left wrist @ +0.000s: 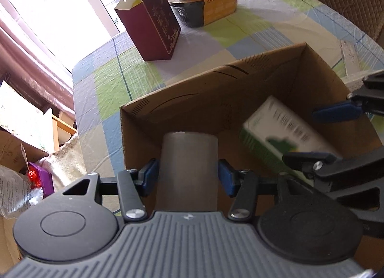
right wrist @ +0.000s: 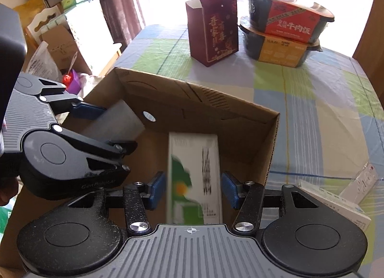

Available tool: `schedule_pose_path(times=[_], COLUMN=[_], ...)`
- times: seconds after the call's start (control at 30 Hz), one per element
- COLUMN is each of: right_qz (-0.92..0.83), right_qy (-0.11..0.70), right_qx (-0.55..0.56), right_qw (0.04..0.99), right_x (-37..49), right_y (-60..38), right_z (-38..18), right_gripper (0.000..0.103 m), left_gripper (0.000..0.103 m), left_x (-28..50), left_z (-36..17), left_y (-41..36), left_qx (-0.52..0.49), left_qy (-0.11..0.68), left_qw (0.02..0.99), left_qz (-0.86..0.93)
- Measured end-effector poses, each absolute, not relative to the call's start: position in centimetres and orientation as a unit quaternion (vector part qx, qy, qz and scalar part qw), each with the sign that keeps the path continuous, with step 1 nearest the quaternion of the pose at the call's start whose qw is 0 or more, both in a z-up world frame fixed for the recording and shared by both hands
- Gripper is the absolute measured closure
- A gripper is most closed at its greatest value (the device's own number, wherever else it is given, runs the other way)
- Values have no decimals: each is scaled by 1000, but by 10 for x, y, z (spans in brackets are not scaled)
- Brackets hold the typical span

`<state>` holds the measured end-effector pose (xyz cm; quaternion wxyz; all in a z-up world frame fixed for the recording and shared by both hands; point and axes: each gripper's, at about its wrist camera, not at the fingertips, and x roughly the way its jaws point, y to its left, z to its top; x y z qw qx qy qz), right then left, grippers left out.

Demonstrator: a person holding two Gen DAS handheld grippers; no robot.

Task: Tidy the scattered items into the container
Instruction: 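Lower both items into the box and open both grippers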

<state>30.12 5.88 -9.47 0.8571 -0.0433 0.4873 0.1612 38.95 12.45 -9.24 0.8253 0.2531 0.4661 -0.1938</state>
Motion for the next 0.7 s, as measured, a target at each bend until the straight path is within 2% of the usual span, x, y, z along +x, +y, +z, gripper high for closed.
schedule_pose_path(times=[0.17, 0.7], right_qz=[169, 176], right_qy=[488, 481], right_qx=[-53, -61], right_qw=[855, 857], right_x=[301, 297], right_y=[58, 55], right_z=[-95, -92], right_gripper=[45, 45], left_gripper=[45, 40], left_x=[388, 384], left_z=[-94, -92], left_y=[122, 121], left_qx=[261, 259], left_qy=[462, 463], left_qw=[825, 826], left_qz=[-195, -191])
